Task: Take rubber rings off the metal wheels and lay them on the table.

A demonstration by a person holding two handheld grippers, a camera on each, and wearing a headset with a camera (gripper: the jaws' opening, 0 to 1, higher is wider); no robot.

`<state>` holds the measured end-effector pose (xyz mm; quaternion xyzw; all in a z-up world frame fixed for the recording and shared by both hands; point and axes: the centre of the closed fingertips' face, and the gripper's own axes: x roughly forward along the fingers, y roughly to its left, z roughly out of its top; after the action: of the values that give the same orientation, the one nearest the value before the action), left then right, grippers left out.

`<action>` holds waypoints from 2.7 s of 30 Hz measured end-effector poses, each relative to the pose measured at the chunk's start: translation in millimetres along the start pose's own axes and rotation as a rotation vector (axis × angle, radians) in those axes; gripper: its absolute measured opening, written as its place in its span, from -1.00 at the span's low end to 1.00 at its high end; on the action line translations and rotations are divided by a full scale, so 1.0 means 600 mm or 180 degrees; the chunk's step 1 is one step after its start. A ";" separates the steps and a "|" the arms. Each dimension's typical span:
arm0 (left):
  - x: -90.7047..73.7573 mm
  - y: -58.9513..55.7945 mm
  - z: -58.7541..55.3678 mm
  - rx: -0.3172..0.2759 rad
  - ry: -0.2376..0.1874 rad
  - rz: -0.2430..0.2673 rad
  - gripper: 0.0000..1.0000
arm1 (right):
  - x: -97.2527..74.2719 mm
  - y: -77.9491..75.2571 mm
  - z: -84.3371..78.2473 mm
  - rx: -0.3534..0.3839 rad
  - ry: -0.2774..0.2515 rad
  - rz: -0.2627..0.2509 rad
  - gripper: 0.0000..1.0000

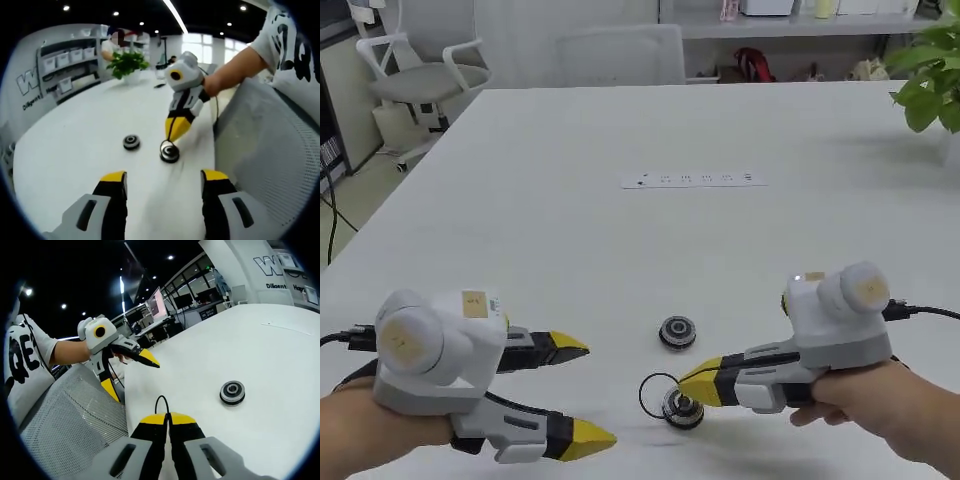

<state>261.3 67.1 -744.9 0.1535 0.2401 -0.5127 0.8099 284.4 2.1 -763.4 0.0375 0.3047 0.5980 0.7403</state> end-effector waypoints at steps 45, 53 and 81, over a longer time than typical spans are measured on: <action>-0.029 0.005 -0.037 -0.0166 0.0136 0.0081 0.24 | 0.090 0.001 -0.029 -0.0342 0.0471 -0.0051 -0.66; -0.020 0.003 -0.029 -0.0149 0.0184 0.0009 0.20 | 0.068 0.006 -0.005 -0.0382 0.0305 -0.0013 -0.57; 0.055 0.005 0.016 -0.0108 0.0138 -0.0218 0.00 | -0.025 -0.035 -0.014 -0.0349 0.0071 -0.0255 -0.49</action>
<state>278.2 38.6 -755.2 0.1425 0.2714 -0.5326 0.7889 296.6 -20.1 -773.0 -0.0220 0.2810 0.5841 0.7611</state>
